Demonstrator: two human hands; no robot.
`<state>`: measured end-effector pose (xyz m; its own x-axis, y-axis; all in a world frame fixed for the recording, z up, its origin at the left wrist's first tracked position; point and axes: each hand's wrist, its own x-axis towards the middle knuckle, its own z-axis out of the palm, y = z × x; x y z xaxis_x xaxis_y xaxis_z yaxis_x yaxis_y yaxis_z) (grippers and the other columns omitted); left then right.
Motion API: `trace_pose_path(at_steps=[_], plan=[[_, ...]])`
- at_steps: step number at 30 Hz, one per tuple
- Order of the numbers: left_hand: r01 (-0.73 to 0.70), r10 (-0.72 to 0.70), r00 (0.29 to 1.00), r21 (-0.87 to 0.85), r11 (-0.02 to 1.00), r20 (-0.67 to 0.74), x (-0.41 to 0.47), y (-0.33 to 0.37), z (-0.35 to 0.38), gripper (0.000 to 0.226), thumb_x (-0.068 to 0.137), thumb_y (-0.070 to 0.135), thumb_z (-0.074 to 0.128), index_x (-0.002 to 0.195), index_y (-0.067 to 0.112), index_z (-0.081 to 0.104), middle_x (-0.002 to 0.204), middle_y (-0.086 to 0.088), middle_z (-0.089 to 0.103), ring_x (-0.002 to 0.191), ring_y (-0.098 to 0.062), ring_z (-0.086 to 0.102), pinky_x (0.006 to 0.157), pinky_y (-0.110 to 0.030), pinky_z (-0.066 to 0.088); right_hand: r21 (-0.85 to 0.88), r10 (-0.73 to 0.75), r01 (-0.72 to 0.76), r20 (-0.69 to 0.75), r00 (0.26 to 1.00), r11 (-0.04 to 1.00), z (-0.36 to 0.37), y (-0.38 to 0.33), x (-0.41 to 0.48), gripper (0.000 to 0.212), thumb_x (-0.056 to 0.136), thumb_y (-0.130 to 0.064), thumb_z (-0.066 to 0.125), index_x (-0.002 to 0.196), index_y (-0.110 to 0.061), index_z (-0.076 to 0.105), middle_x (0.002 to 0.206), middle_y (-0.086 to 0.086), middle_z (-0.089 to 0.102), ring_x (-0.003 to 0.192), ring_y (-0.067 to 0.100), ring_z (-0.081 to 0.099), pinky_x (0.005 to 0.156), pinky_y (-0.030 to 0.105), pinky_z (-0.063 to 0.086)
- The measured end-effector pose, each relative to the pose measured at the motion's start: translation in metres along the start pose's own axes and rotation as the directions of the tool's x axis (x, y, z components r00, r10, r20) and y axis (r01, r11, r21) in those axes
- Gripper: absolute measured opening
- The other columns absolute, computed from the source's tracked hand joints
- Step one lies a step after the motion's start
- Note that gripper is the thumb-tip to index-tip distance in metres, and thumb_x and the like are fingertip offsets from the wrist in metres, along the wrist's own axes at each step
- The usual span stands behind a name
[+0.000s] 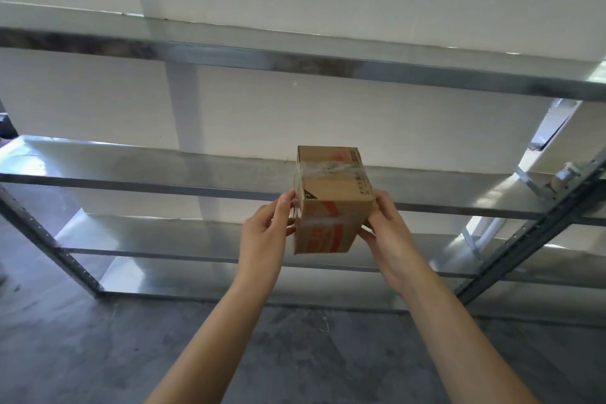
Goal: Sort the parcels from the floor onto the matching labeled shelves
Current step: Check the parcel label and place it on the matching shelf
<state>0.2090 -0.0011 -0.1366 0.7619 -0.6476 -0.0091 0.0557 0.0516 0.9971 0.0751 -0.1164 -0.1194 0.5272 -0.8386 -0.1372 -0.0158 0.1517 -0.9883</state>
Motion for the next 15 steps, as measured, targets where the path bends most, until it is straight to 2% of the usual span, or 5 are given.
trace_pose_path(at_steps=[2, 6, 9, 11, 15], plan=[[-0.010, 0.009, 1.000, -0.026, 1.000, -0.018, -0.001, 0.003, 0.003, 0.032, 0.104, 0.036, 0.049, 0.113, 0.023, 0.077, 0.107, 0.002, 0.078, 0.097, -0.009, 0.074, 0.077, -0.017, 0.060, 0.023, -0.007, 0.006, 0.022, 1.000, 1.000, -0.001, -0.003, -0.001, 0.018, 0.107, -0.027, 0.044, 0.111, -0.021, 0.061, 0.111, 0.000, 0.075, 0.107, 0.016, 0.069, 0.097, 0.034, 0.053], [-0.051, 0.050, 0.998, -0.037, 0.998, -0.030, -0.003, 0.007, 0.004, 0.034, 0.103, 0.042, 0.046, 0.106, 0.030, 0.078, 0.099, 0.003, 0.080, 0.098, -0.014, 0.074, 0.087, -0.029, 0.059, 0.041, -0.045, 0.044, 0.033, 0.998, 0.998, 0.003, -0.008, -0.003, 0.019, 0.104, -0.034, 0.047, 0.101, -0.025, 0.062, 0.107, 0.001, 0.074, 0.103, 0.015, 0.068, 0.093, 0.031, 0.052], [-0.040, 0.037, 0.998, -0.057, 0.998, -0.045, -0.006, 0.003, 0.003, 0.040, 0.105, 0.041, 0.043, 0.111, 0.022, 0.077, 0.099, 0.002, 0.080, 0.101, -0.015, 0.073, 0.091, -0.033, 0.058, 0.059, -0.054, 0.053, 0.013, 0.998, 0.997, 0.005, -0.011, -0.004, 0.033, 0.094, -0.047, 0.049, 0.106, -0.022, 0.066, 0.105, 0.001, 0.076, 0.102, 0.016, 0.070, 0.092, 0.031, 0.054], [-0.033, 0.029, 0.999, -0.072, 0.997, -0.045, -0.009, 0.000, 0.002, 0.040, 0.106, 0.040, 0.041, 0.111, 0.020, 0.076, 0.099, 0.003, 0.080, 0.101, -0.013, 0.073, 0.093, -0.034, 0.057, 0.067, -0.033, 0.034, -0.014, 0.999, 0.997, 0.004, -0.012, -0.005, 0.033, 0.099, -0.041, 0.049, 0.109, -0.017, 0.068, 0.107, 0.004, 0.077, 0.102, 0.017, 0.071, 0.092, 0.032, 0.056], [-0.079, 0.079, 0.997, -0.039, 0.996, -0.006, -0.011, -0.002, 0.003, 0.039, 0.106, 0.039, 0.041, 0.123, 0.022, 0.072, 0.112, 0.004, 0.077, 0.112, -0.012, 0.068, 0.100, -0.032, 0.054, 0.111, -0.020, 0.023, -0.026, 0.999, 0.994, 0.006, -0.011, -0.004, 0.023, 0.102, -0.033, 0.051, 0.094, -0.014, 0.063, 0.088, 0.000, 0.076, 0.079, 0.007, 0.071, 0.078, 0.028, 0.055]])
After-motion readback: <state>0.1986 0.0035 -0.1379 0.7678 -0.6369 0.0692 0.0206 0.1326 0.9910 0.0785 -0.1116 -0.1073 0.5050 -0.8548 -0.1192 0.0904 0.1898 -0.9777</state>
